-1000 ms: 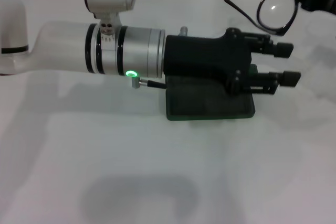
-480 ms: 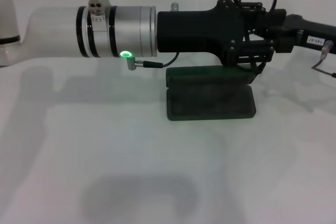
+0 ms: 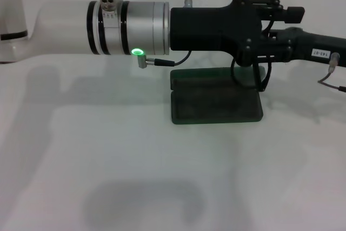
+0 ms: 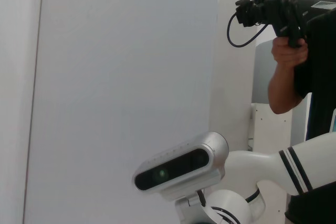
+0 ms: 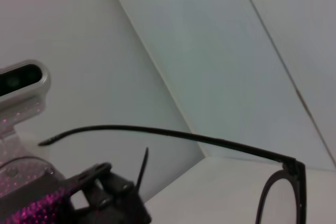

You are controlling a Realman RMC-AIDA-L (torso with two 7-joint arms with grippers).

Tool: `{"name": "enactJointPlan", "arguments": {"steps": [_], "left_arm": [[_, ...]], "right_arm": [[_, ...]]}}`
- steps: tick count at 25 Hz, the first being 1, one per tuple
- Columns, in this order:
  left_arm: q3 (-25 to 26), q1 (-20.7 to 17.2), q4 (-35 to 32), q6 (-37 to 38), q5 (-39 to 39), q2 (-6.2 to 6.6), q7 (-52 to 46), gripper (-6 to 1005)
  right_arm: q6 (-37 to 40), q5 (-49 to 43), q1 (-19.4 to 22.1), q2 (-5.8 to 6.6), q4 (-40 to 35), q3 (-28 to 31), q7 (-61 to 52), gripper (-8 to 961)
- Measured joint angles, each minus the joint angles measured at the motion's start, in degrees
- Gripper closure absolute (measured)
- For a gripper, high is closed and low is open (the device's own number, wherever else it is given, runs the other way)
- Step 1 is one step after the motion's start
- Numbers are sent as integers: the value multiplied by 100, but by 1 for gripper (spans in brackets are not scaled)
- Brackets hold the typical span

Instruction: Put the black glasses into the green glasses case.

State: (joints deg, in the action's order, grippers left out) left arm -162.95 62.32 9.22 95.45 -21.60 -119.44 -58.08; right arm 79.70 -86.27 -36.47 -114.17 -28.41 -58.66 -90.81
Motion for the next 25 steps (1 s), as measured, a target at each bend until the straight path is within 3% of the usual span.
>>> {"name": "enactJointPlan", "arguments": {"steps": [13, 25], "left_arm": [[0, -261, 175, 334, 18, 29, -169, 441], [0, -194, 248, 77, 220, -9, -590, 441]], "right_arm": [[14, 24, 143, 57, -28, 435, 61, 857], [295, -34, 120, -29, -35, 312, 71, 857]]}}
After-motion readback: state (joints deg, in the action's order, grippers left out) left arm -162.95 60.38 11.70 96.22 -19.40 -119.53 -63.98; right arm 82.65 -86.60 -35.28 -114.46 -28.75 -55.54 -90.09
